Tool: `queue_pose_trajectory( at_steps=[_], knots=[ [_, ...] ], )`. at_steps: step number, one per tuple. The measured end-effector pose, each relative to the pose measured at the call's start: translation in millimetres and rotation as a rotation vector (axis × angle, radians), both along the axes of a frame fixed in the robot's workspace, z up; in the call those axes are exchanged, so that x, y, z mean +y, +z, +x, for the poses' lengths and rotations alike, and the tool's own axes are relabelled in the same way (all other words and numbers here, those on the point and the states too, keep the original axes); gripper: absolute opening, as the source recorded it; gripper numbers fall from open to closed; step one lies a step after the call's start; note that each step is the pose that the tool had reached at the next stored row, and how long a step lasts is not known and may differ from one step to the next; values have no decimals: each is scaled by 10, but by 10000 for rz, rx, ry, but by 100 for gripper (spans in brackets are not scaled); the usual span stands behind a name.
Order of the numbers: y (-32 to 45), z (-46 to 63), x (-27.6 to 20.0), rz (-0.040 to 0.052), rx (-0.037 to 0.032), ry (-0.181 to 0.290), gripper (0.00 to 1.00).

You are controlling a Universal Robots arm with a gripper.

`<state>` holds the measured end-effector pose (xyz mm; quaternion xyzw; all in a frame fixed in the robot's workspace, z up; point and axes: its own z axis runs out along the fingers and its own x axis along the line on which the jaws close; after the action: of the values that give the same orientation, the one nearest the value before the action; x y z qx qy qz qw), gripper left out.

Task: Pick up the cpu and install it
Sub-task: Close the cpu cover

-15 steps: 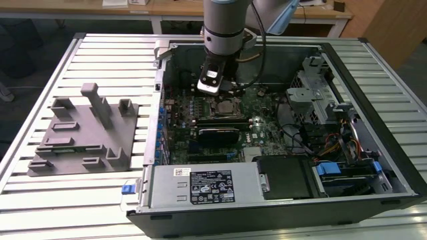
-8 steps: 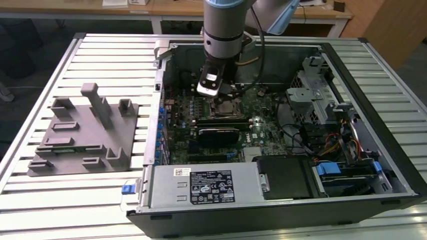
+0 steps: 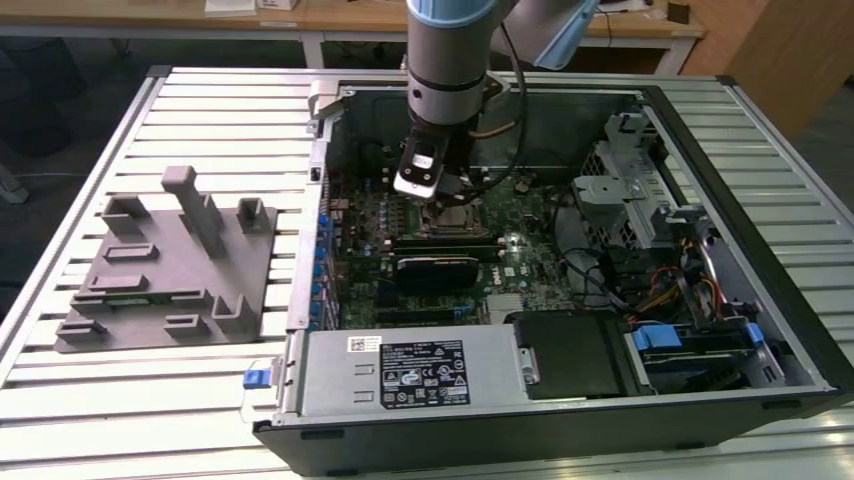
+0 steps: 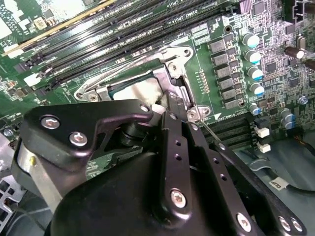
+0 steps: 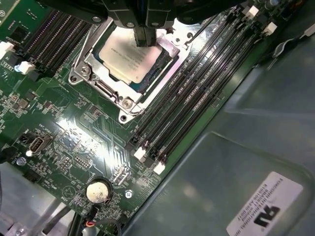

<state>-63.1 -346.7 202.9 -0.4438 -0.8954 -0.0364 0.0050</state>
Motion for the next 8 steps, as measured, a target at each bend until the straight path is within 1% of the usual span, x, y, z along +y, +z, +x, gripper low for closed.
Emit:
queue_pose_trajectory(
  at_steps=[5, 8],
  knots=[
    [-29, 0, 0, 3, -1, 0, 11],
    [-33, 3, -1, 12, 1, 1, 11]
  ],
)
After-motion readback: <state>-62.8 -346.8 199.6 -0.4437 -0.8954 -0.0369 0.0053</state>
